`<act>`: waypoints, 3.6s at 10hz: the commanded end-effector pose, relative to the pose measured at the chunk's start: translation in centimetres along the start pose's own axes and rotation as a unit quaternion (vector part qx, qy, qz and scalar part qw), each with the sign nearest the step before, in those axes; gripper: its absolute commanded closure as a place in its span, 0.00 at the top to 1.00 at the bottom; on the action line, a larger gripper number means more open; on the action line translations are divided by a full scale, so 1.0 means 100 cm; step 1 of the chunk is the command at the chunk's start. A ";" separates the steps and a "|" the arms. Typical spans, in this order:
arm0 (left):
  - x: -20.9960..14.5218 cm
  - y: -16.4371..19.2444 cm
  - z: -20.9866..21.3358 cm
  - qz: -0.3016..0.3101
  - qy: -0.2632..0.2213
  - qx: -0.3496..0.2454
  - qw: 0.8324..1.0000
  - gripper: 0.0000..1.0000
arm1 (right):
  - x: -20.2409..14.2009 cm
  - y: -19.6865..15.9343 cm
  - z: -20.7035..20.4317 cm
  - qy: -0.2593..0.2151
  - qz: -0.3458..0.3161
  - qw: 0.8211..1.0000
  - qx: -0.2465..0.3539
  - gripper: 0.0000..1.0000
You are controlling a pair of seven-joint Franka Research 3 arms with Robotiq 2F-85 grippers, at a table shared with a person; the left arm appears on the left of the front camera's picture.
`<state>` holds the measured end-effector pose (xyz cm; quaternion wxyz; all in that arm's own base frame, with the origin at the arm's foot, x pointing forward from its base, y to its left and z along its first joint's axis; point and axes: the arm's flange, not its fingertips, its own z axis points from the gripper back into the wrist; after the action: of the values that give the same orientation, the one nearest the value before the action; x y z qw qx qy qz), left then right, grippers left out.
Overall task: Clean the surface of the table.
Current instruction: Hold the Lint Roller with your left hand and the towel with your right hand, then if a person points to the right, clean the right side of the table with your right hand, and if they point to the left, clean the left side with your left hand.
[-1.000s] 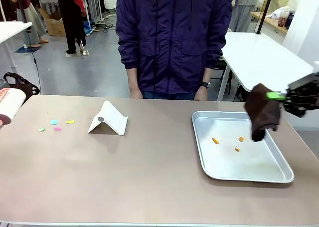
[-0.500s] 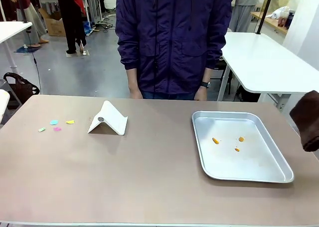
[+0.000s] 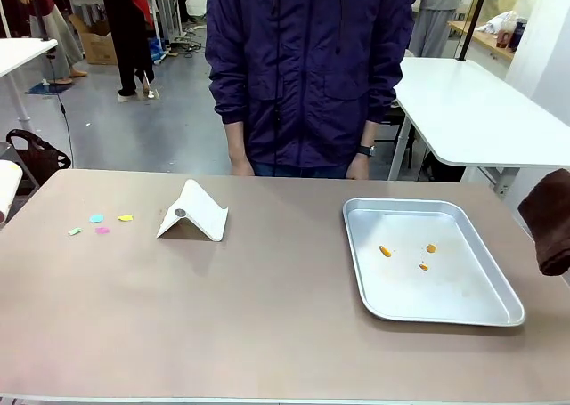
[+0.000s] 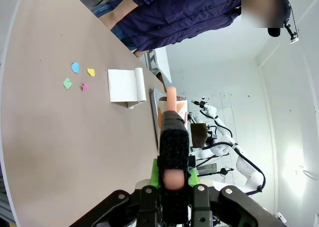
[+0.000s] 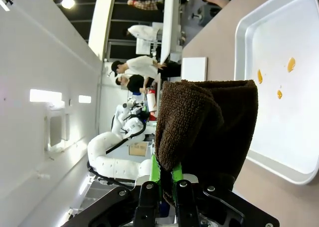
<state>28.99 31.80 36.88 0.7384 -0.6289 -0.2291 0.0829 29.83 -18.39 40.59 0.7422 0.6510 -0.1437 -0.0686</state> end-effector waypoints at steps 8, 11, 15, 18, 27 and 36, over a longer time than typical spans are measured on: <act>-0.003 -0.002 0.002 -0.005 -0.001 -0.005 1.000 0.19 | -0.001 0.009 0.001 0.000 -0.002 1.000 -0.001 0.00; -0.003 -0.002 0.002 -0.005 -0.001 -0.005 1.000 0.19 | -0.001 0.009 0.001 0.000 -0.002 1.000 -0.001 0.00; -0.003 -0.002 0.002 -0.005 -0.001 -0.005 1.000 0.19 | -0.001 0.009 0.001 0.000 -0.002 1.000 -0.001 0.00; -0.003 -0.002 0.002 -0.005 -0.001 -0.005 1.000 0.19 | -0.001 0.009 0.001 0.000 -0.002 1.000 -0.001 0.00; 0.001 -0.002 -0.050 0.012 -0.086 0.152 0.985 0.22 | -0.001 0.009 0.001 0.000 -0.002 1.000 -0.001 0.00; 0.030 0.039 -0.078 0.077 -0.105 0.247 0.960 0.22 | -0.001 0.009 0.001 0.000 -0.002 1.000 -0.001 0.00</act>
<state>34.91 26.81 32.89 0.8404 -0.4313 -0.2209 0.2426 29.79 -18.39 40.75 0.7427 0.6502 -0.1453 -0.0673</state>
